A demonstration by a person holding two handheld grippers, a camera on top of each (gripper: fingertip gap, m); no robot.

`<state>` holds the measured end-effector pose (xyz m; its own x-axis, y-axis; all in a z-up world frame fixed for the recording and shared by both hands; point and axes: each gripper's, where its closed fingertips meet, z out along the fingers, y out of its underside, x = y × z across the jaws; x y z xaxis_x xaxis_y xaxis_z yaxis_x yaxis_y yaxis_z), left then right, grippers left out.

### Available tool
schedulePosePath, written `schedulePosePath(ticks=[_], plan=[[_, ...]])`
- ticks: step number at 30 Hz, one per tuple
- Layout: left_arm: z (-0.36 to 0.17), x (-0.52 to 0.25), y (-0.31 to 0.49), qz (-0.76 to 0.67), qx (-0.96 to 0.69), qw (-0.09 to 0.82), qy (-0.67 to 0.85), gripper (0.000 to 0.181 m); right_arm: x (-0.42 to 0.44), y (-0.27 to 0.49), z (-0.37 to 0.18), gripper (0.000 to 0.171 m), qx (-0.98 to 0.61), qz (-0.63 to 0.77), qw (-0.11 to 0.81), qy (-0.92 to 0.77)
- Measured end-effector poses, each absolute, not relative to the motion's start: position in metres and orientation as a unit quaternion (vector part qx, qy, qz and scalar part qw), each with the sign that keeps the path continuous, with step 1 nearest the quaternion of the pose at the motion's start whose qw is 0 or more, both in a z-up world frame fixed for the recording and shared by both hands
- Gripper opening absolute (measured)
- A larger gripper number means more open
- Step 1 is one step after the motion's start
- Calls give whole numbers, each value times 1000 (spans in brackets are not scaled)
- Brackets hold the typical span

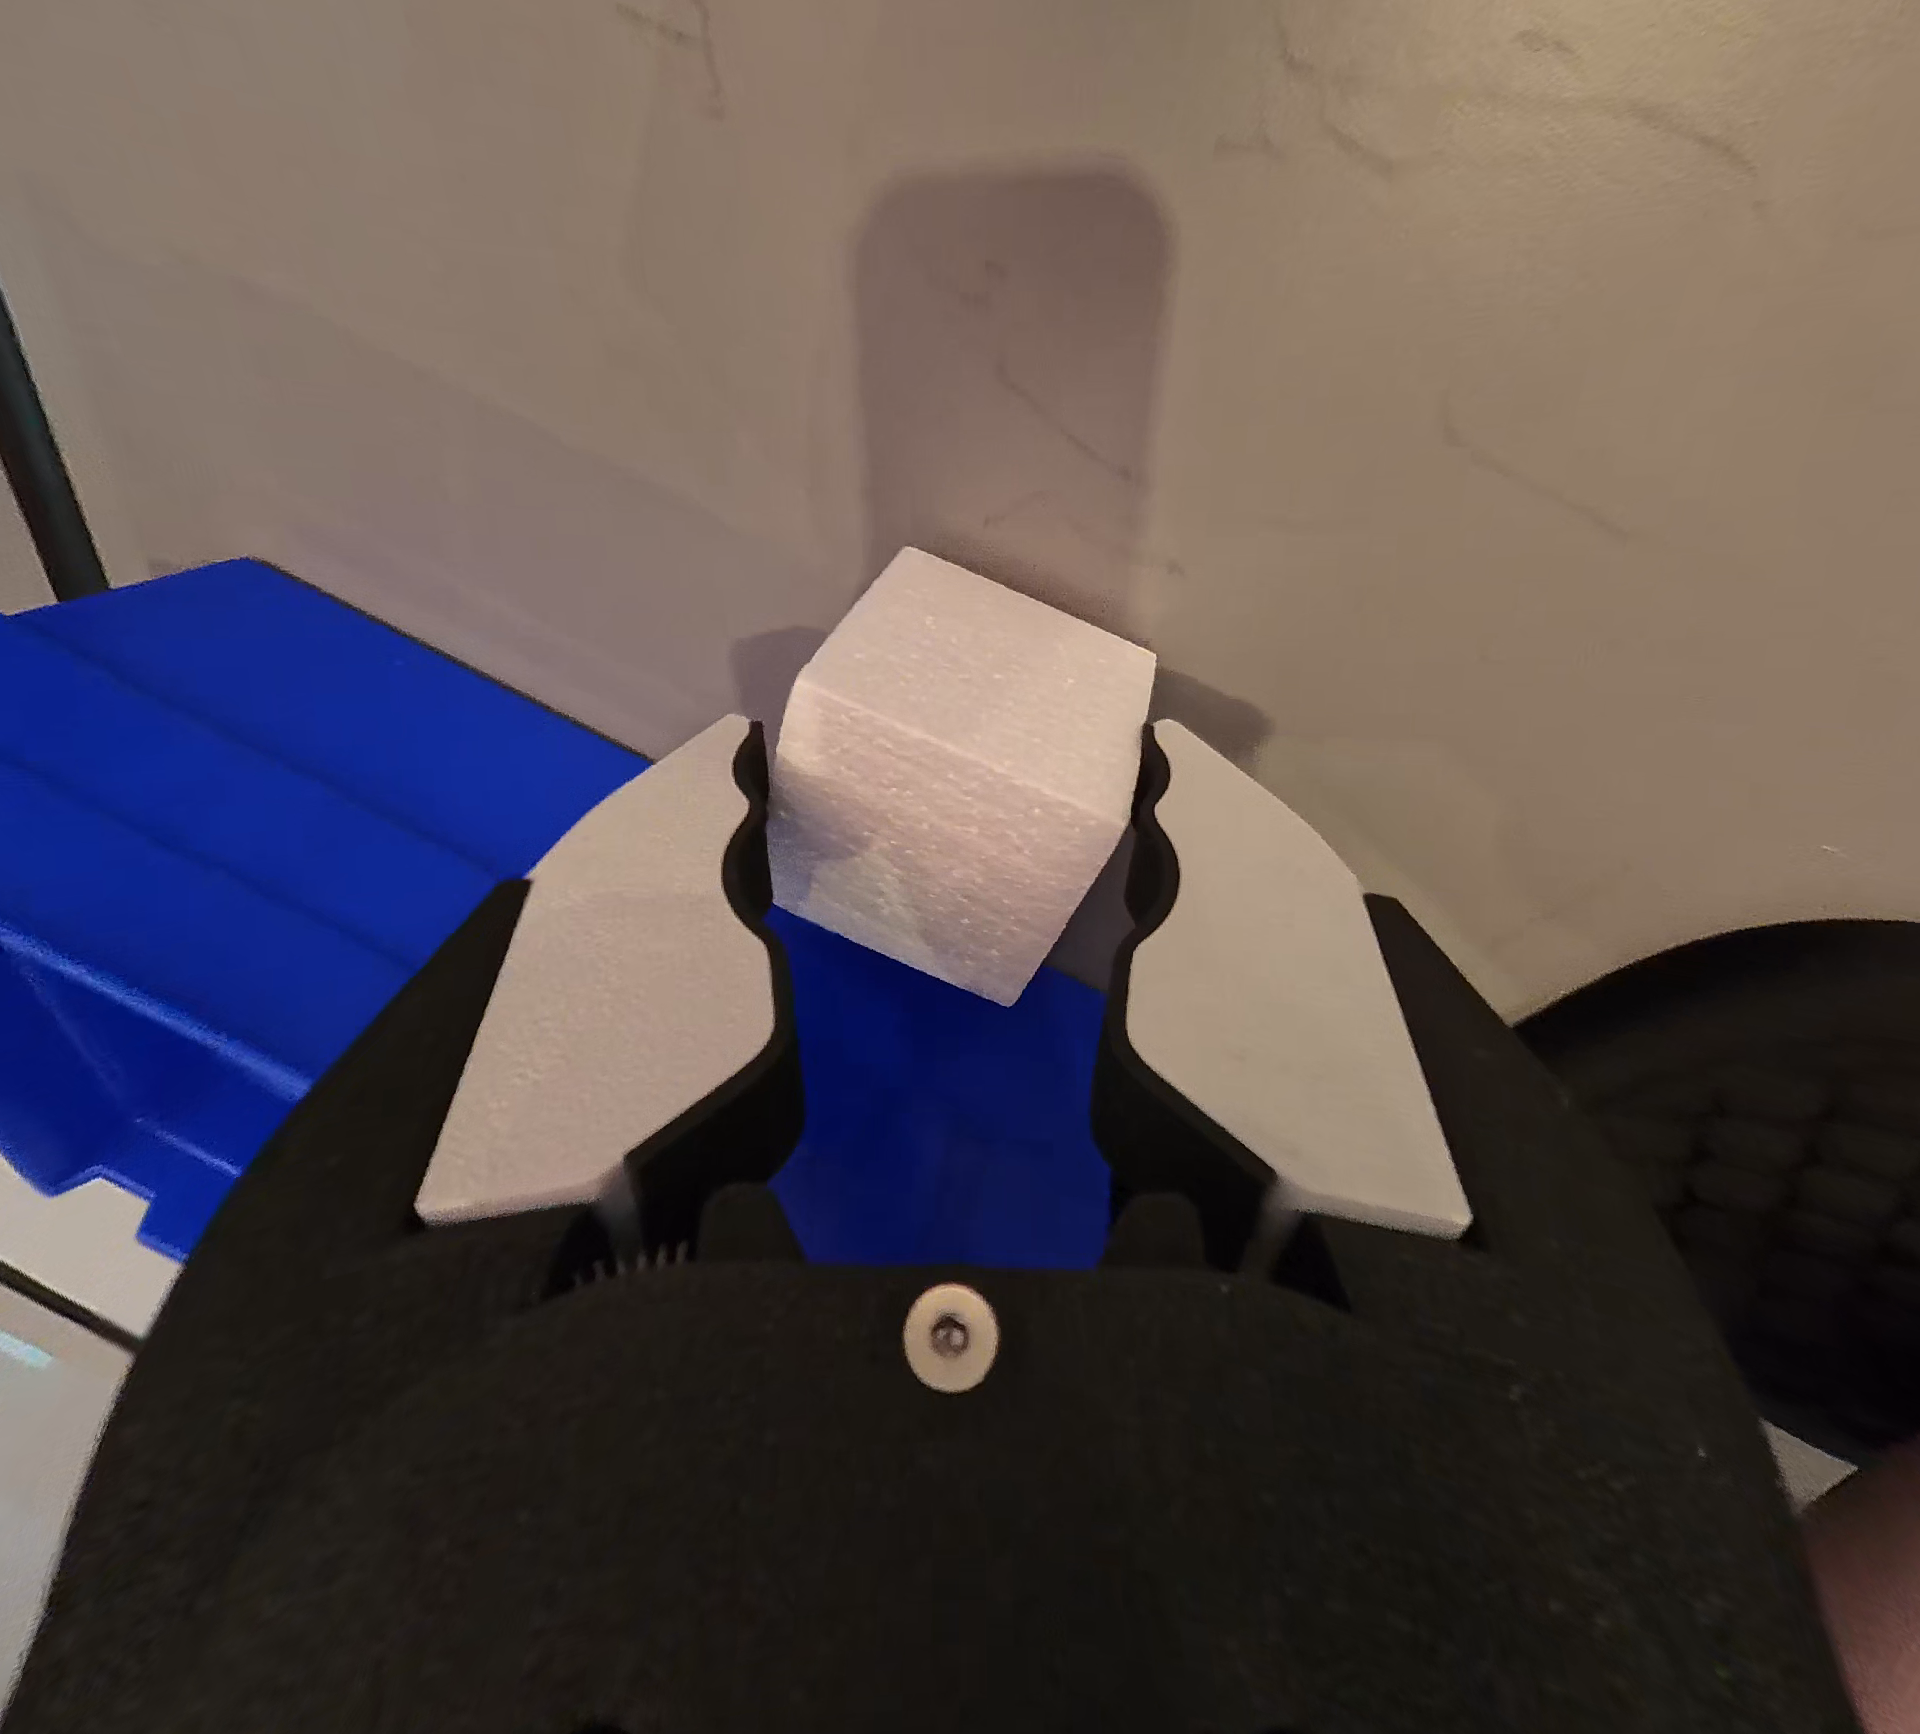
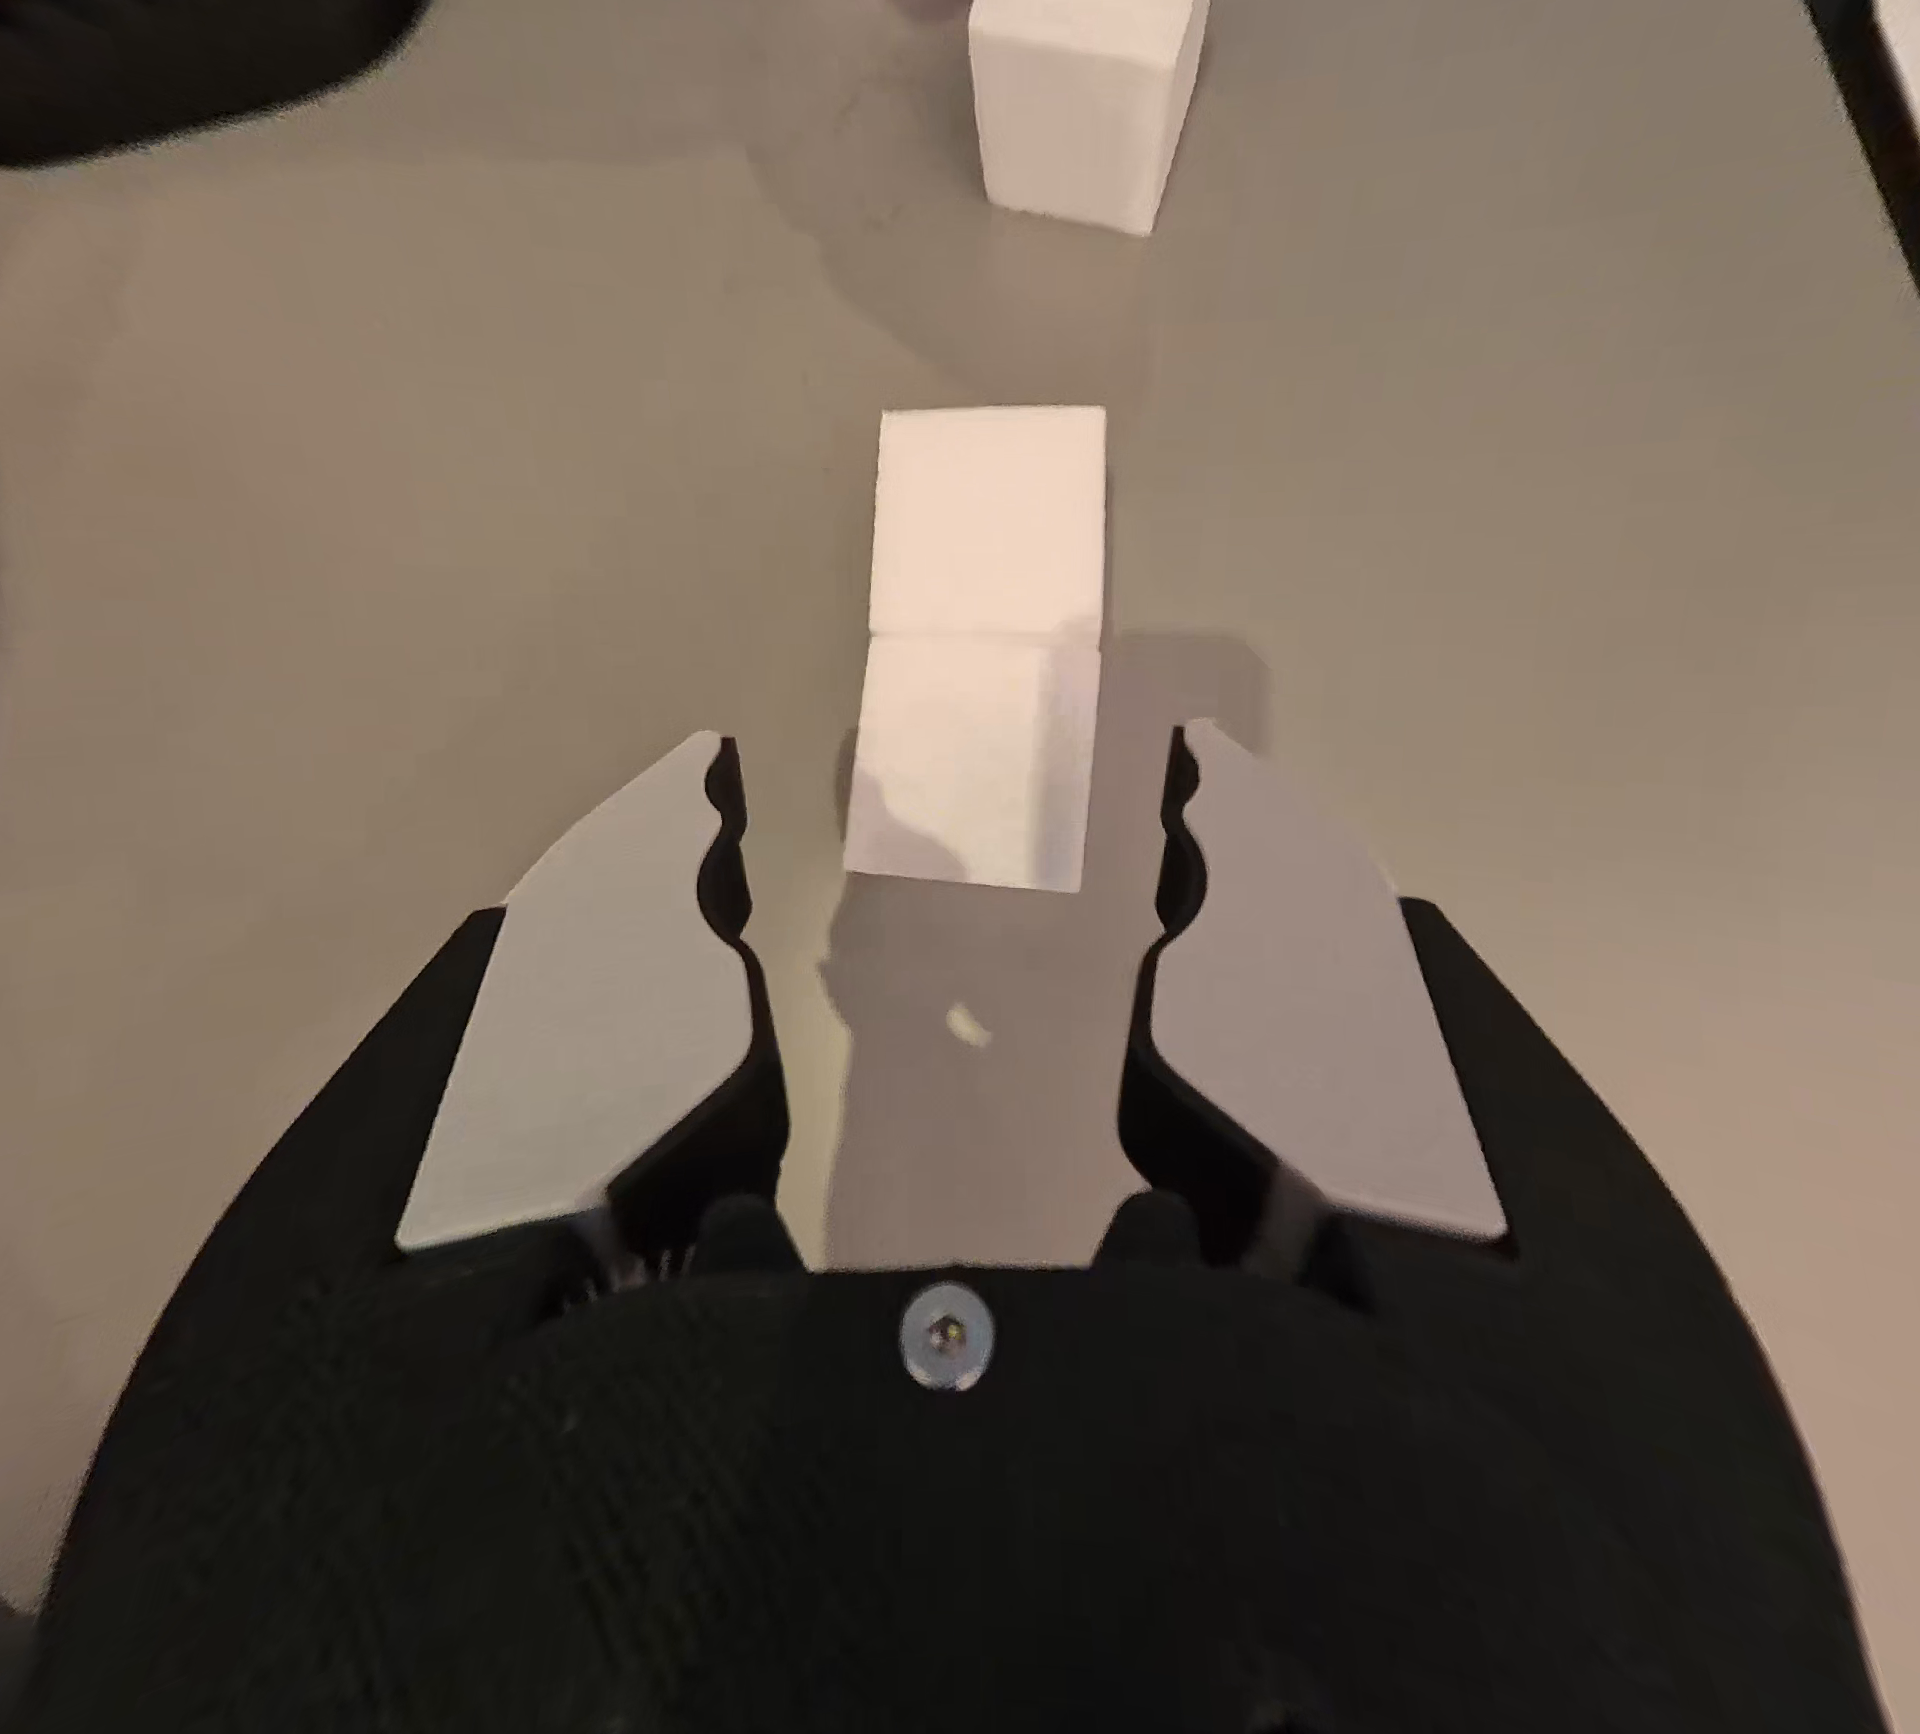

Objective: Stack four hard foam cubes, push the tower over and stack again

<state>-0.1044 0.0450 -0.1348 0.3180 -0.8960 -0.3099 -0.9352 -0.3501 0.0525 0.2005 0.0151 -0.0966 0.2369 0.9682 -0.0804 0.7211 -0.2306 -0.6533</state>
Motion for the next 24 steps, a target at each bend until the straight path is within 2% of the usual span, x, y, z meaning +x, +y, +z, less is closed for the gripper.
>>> schedulePosePath(ticks=[10, 14, 20, 24], plan=[[-66, -56, 48, 61, -776, 256, 573, 67, 204, 16, -129, 75, -762, 209, 219, -573], [-49, -40, 47, 35, -757, 305, 577, 67, 207, 17, -137, 57, -766, 202, 206, -575], [-36, -13, 47, -9, -733, 353, 582, 67, 214, 20, -135, 57, -767, 215, 209, -568], [-15, 51, 45, -135, -685, 435, 568, 67, 229, 25, -124, 57, -772, 227, 216, -553]])
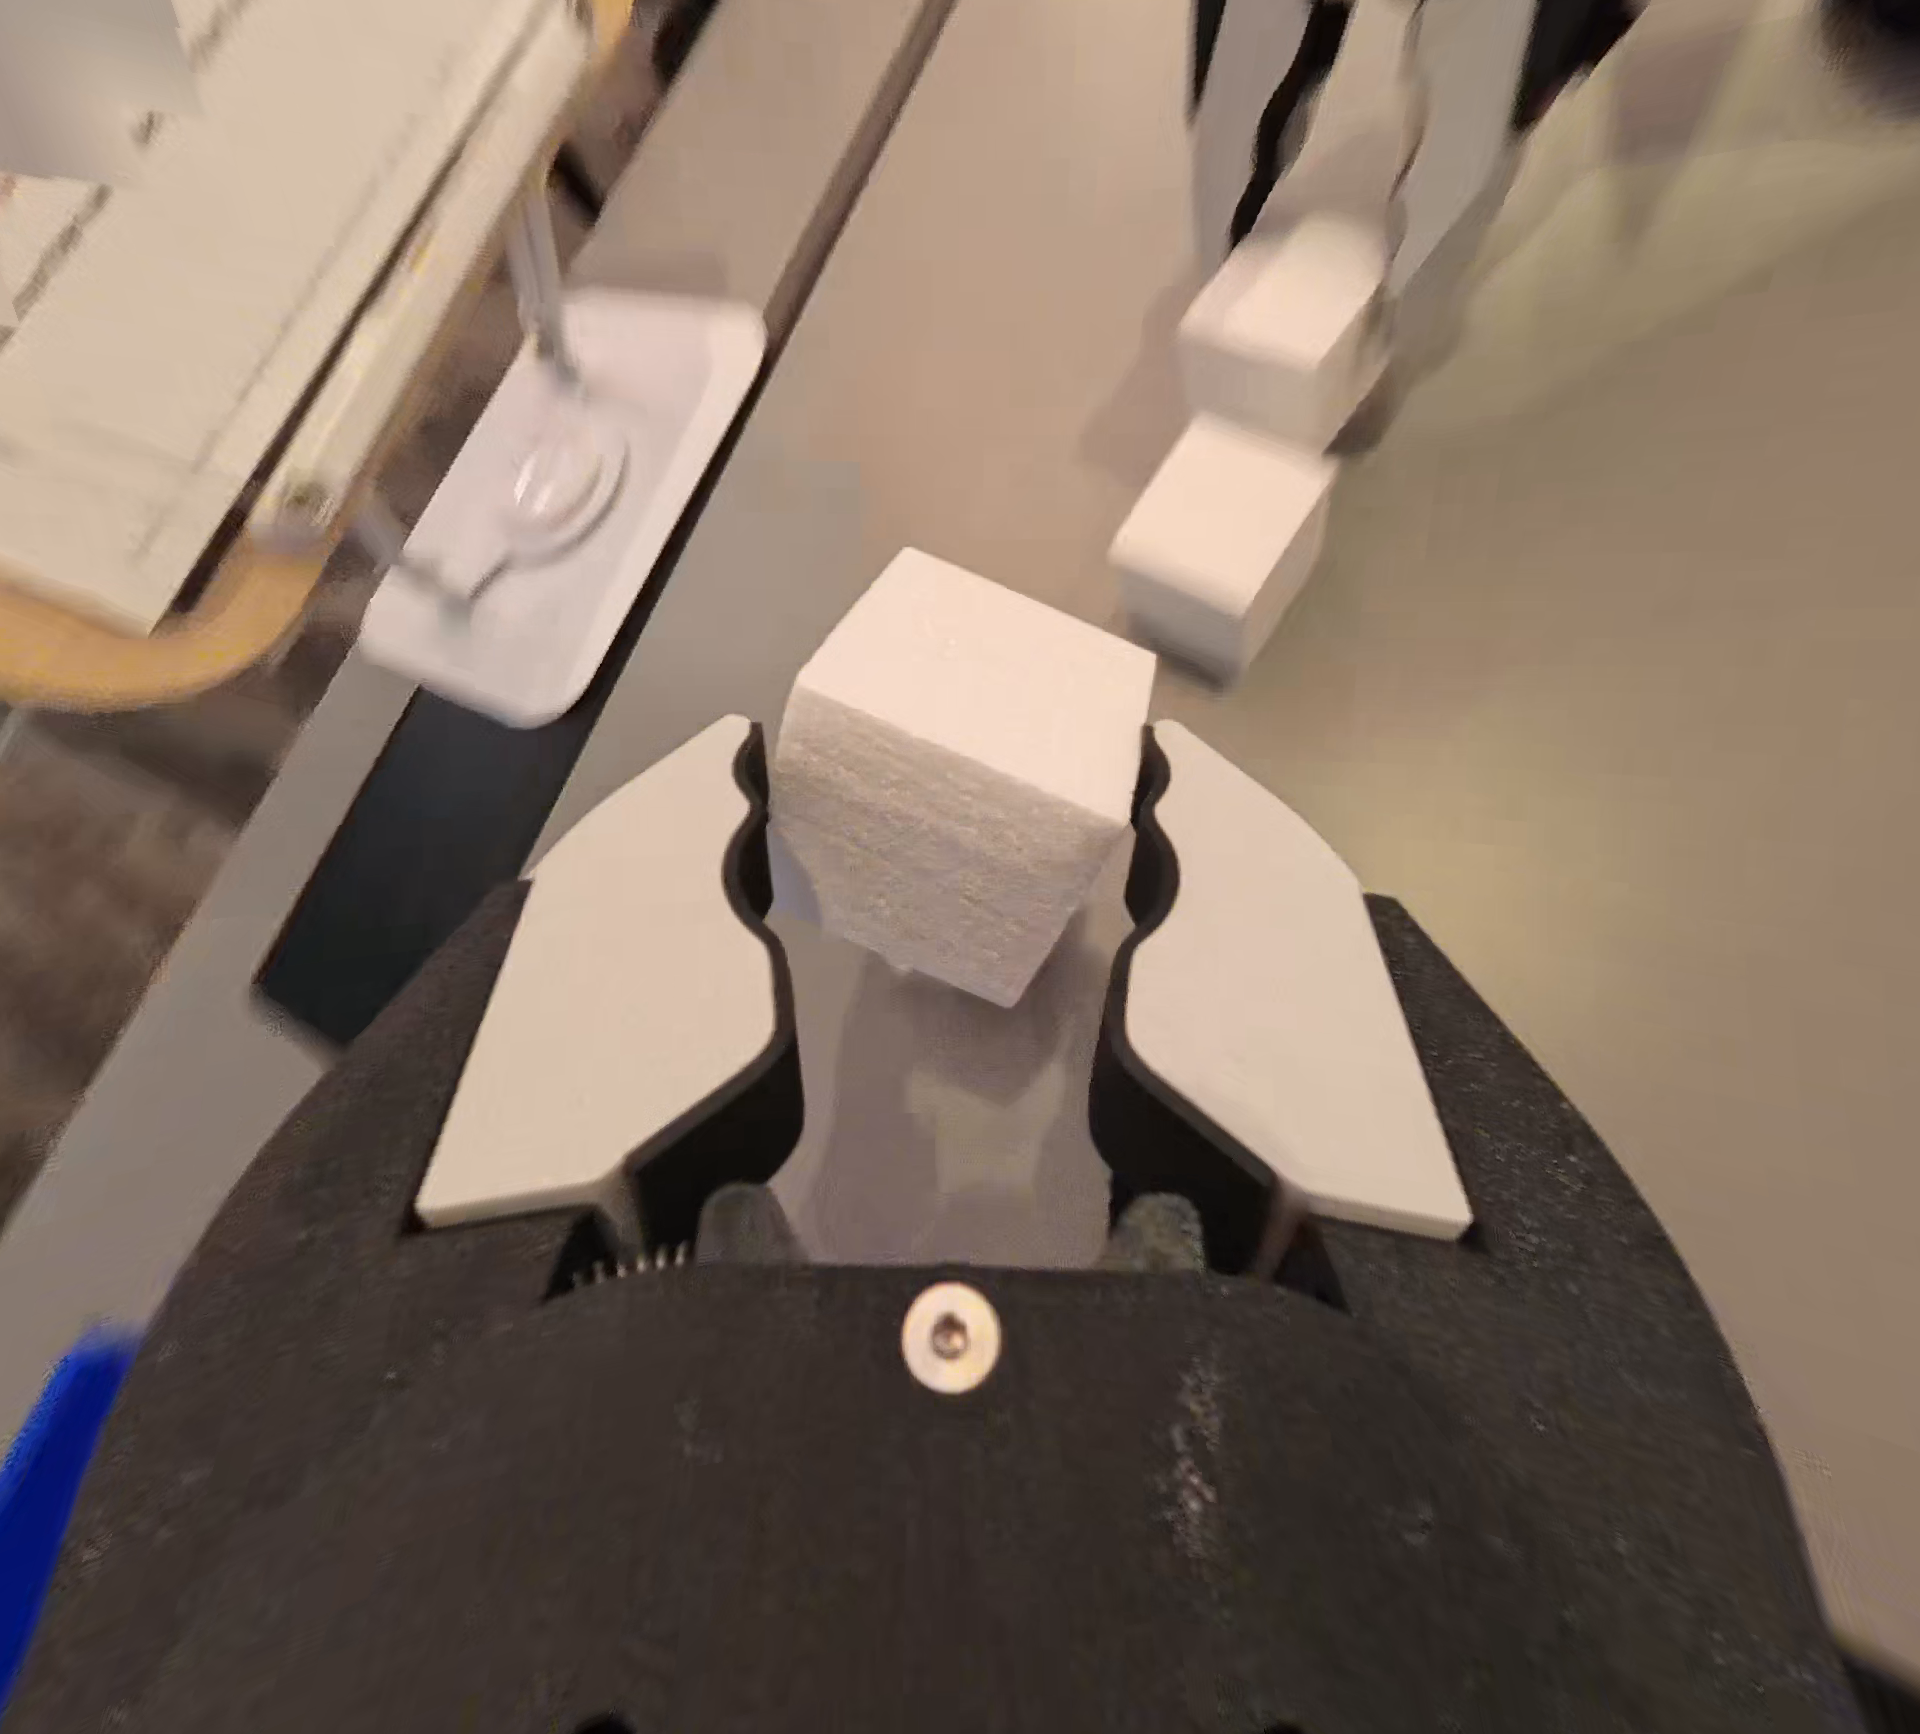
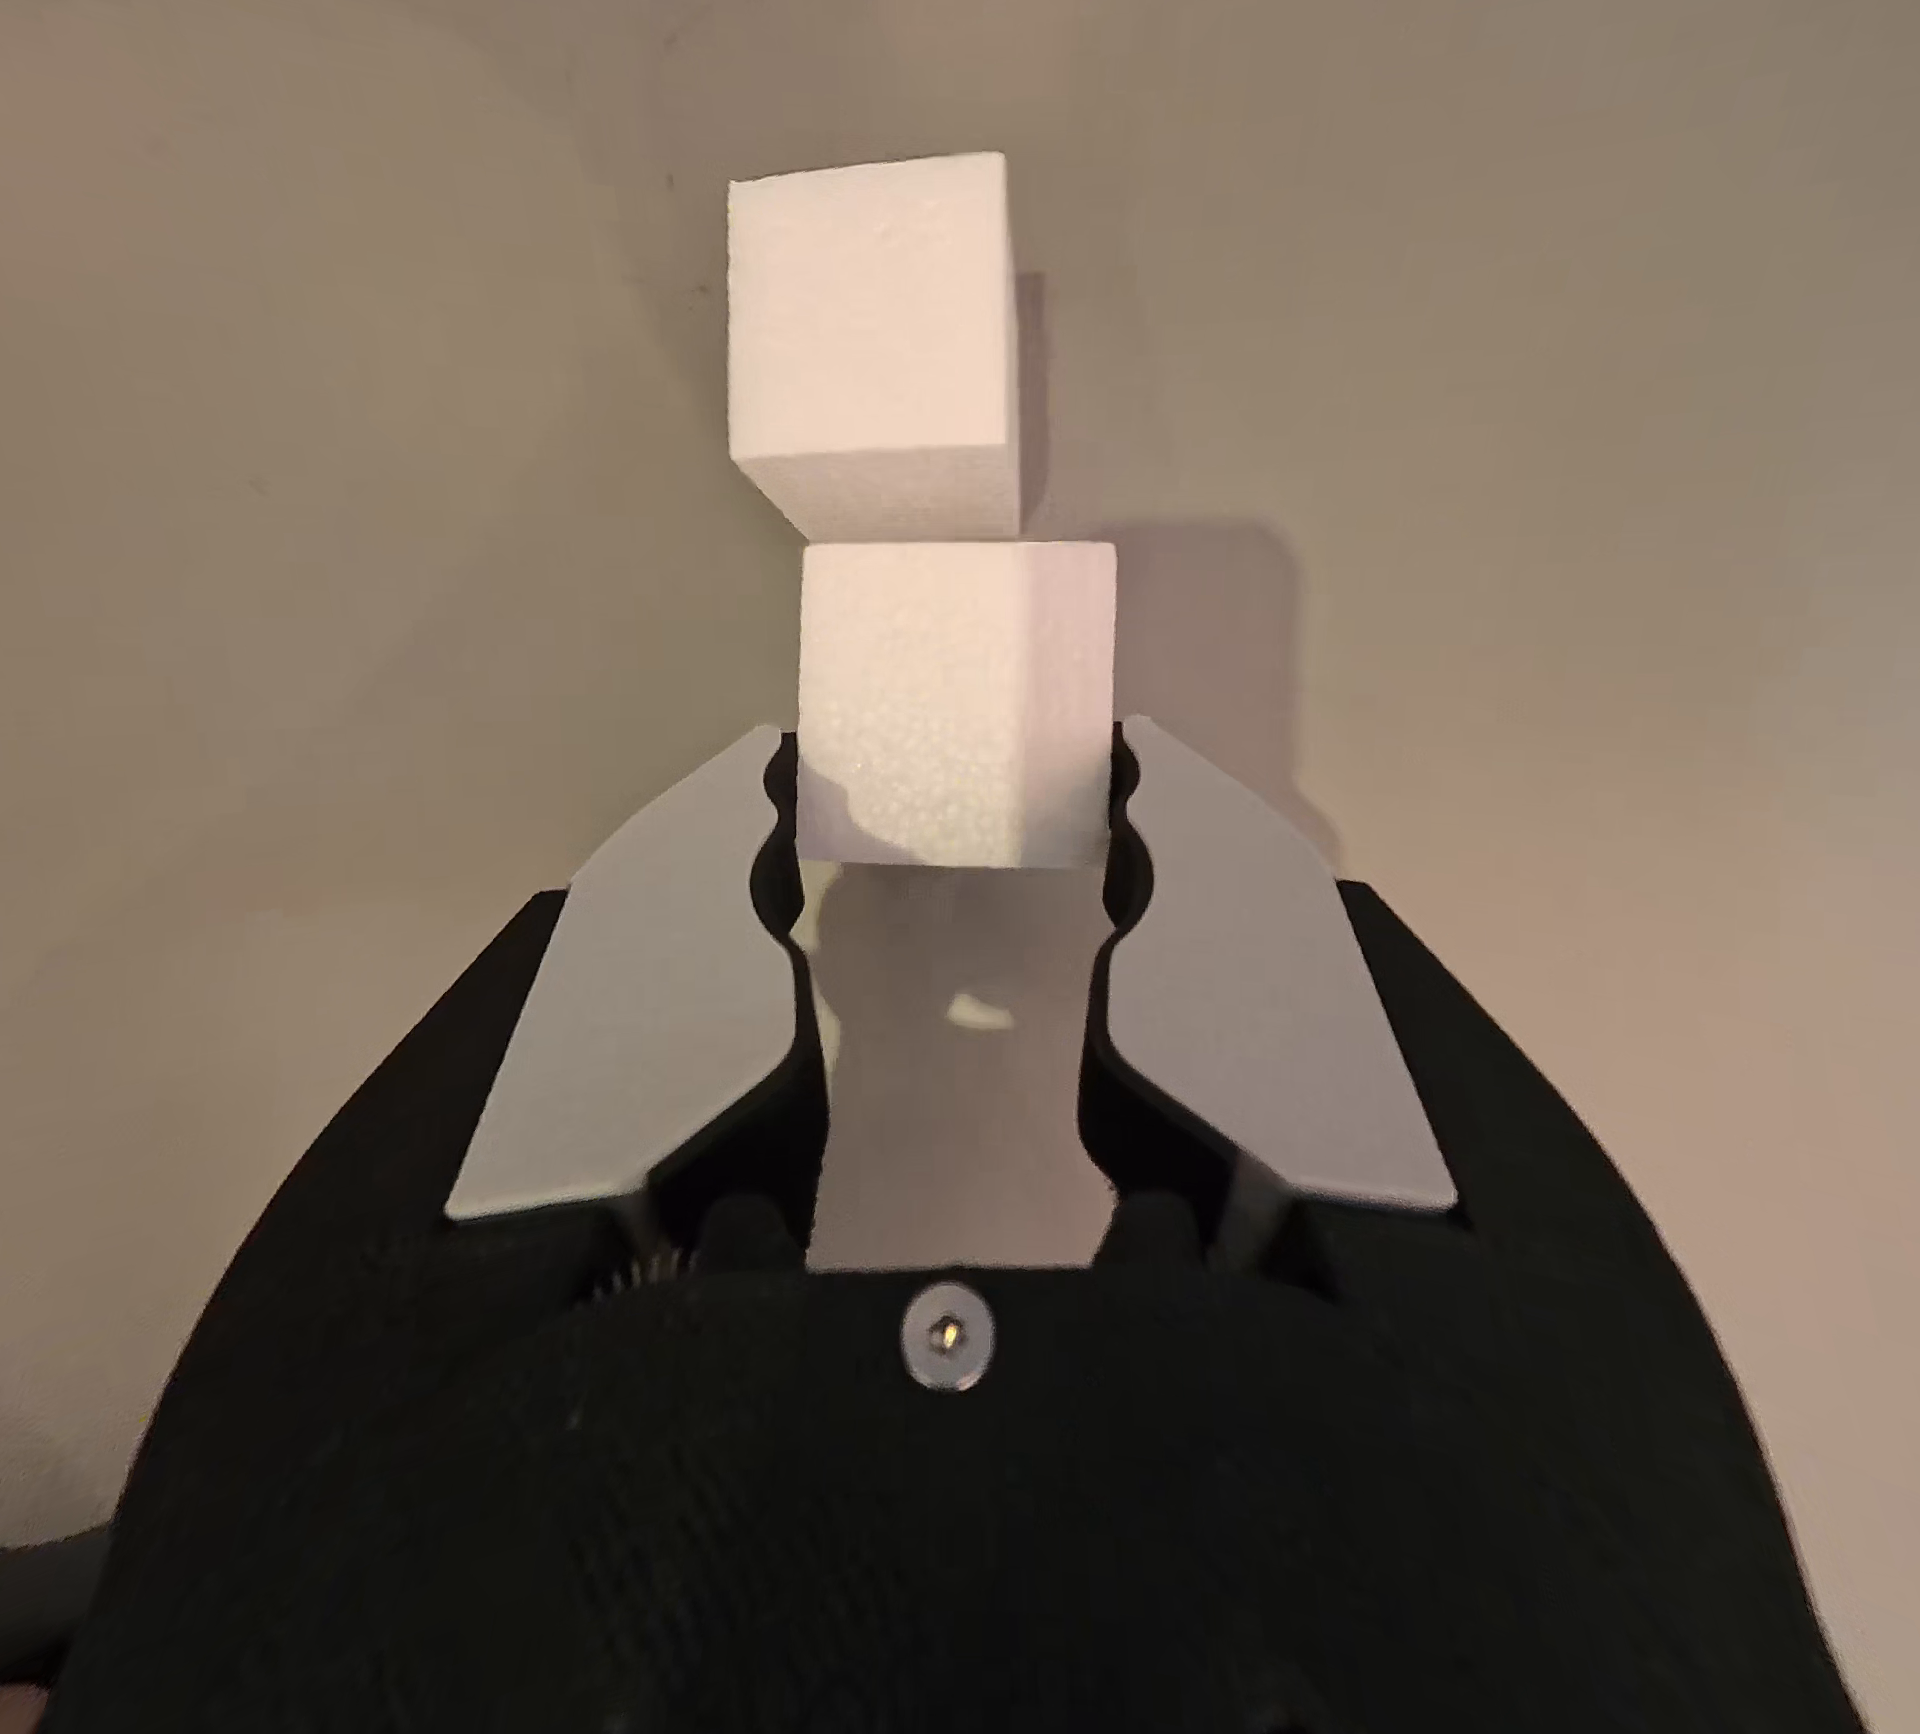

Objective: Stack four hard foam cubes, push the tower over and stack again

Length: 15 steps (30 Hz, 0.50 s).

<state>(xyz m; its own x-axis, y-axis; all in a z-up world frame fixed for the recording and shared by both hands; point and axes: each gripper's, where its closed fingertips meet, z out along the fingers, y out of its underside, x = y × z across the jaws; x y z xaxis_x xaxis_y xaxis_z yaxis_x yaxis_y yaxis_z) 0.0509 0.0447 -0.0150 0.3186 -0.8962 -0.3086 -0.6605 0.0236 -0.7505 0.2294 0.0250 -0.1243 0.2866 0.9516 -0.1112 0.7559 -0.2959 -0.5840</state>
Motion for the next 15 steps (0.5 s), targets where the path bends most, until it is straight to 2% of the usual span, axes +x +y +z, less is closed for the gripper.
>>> schedulePosePath(ticks=[4, 6, 10, 15], plan=[[-13, 123, 39, -266, -638, 488, 533, 67, 260, 30, -97, 57, -777, 245, 245, -526], [-30, 143, 38, -292, -641, 473, 530, 67, 274, 33, -79, 57, -777, 261, 271, -505], [-56, 163, 33, -348, -647, 432, 523, 67, 296, 38, -50, 57, -770, 279, 322, -475], [-58, 170, 32, -370, -633, 442, 517, 67, 300, 38, -41, 57, -763, 288, 335, -472]])
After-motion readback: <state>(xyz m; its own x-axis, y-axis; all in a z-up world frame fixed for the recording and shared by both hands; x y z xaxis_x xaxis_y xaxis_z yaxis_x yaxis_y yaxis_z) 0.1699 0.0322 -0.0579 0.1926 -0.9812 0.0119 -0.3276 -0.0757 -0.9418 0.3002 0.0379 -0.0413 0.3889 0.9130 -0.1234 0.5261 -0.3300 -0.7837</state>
